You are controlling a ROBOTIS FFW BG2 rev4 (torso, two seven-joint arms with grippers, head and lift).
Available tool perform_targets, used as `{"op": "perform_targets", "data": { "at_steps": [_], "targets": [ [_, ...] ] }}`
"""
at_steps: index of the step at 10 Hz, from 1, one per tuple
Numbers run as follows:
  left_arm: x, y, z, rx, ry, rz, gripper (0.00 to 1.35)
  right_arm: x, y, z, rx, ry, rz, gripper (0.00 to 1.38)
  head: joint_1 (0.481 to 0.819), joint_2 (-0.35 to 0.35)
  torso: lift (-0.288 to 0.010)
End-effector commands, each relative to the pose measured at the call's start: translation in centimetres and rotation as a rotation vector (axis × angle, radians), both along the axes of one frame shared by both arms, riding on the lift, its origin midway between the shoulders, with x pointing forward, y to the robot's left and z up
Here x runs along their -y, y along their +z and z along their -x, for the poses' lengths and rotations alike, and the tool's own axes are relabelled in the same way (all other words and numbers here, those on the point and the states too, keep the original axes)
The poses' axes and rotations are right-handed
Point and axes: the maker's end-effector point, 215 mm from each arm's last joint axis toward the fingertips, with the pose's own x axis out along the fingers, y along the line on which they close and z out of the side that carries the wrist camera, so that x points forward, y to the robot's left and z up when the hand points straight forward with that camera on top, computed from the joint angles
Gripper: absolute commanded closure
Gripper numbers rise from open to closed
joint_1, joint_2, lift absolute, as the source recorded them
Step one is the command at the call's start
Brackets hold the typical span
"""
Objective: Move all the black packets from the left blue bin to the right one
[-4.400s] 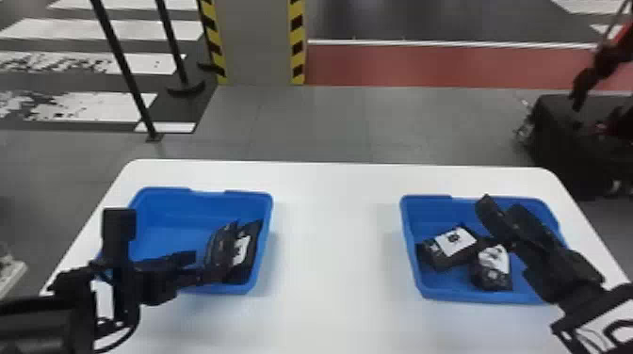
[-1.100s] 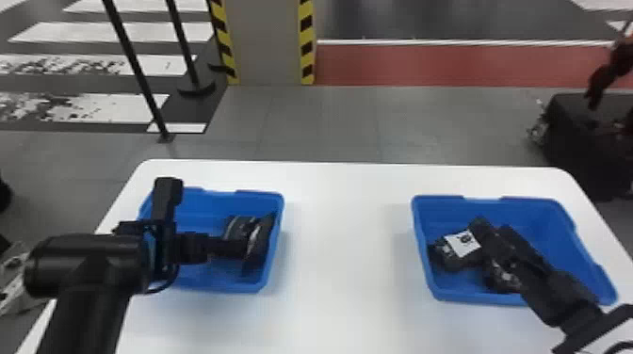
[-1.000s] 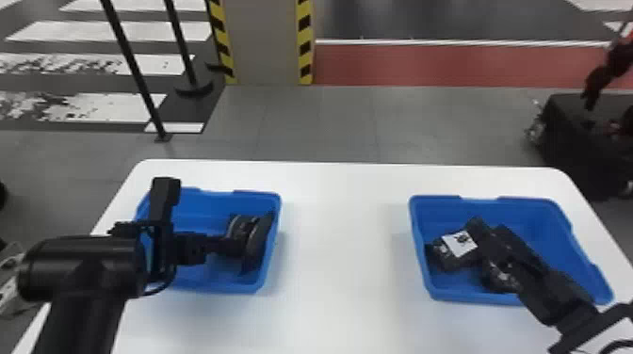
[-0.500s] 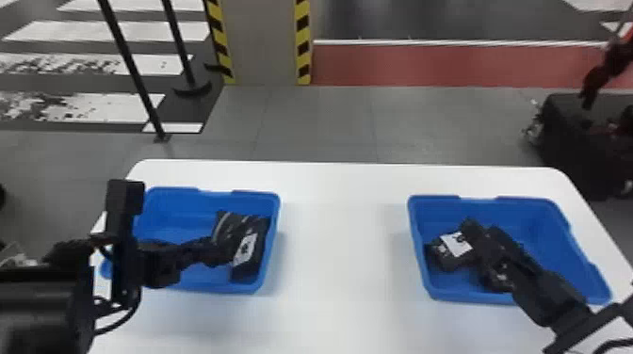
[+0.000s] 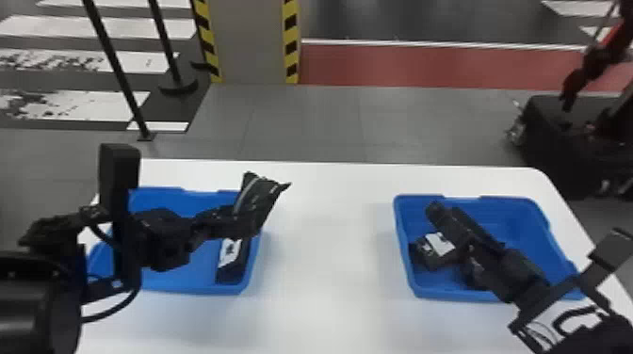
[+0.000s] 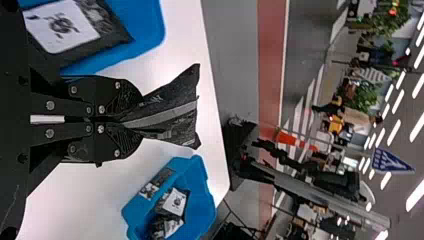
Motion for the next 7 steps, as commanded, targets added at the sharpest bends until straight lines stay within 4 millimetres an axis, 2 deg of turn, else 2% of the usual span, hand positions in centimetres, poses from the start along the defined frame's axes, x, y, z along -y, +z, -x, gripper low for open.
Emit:
{"op": "perform_targets", "data": {
  "at_steps": [1, 3, 7],
  "targets": [
    [3.5, 2.2, -2.3, 0.104, -0.107, -0.002, 1.21, -1.4, 0.8, -0.5, 0.011, 0.037, -0.002, 0.31, 0.695, -0.007, -0.11],
    [7.7, 1.8, -3.7, 0.115, -0.212, 0.037, 1.21, -2.8, 1.7, -1.5, 0.024, 0.078, 0.012, 0.31, 0.695, -0.036, -0.11],
    [13.4, 1.1, -3.5, 0.08, -0.335, 0.125, 1.21, -6.0, 3.4, -3.6, 0.051, 0.15, 0.017, 0.3, 0.695, -0.085, -0.11]
  ]
}}
